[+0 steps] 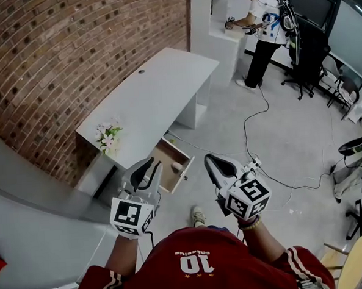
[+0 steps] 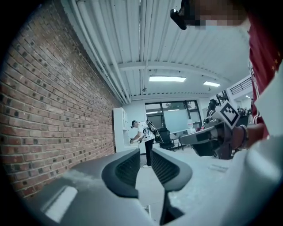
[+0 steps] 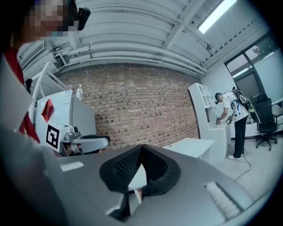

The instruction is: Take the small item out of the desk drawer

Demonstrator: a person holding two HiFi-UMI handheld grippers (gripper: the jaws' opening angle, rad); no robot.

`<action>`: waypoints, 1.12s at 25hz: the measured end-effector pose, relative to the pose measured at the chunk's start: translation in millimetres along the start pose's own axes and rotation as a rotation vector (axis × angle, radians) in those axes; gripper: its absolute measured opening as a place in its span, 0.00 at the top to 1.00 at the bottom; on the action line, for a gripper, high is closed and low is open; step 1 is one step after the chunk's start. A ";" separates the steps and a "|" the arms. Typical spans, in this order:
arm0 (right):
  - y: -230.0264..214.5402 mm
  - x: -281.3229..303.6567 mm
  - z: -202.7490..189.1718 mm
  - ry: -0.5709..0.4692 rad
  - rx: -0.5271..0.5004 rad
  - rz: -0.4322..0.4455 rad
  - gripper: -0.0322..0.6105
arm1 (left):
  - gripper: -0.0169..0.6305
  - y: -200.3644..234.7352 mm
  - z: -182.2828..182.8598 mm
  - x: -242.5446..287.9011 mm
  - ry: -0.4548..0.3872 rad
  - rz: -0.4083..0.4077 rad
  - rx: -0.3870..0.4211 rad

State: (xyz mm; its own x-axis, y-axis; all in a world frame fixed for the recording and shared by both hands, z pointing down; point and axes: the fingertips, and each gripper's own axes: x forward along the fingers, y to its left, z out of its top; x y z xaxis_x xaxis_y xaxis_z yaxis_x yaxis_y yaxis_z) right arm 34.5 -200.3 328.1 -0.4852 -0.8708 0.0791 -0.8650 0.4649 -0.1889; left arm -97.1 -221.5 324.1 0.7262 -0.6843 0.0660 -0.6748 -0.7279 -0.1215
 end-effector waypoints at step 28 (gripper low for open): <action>-19.5 13.8 -17.1 0.047 0.011 -0.008 0.95 | 0.67 29.2 -78.8 48.2 0.195 -0.018 0.264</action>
State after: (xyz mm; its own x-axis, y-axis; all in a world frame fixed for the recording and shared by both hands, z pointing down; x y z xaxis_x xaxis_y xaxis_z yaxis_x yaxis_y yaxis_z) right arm 42.5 -218.7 349.5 -0.4837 -0.8661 0.1261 -0.8677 0.4557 -0.1986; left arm -92.2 -279.1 401.8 0.6817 -0.6855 0.2557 -0.5862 -0.7209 -0.3697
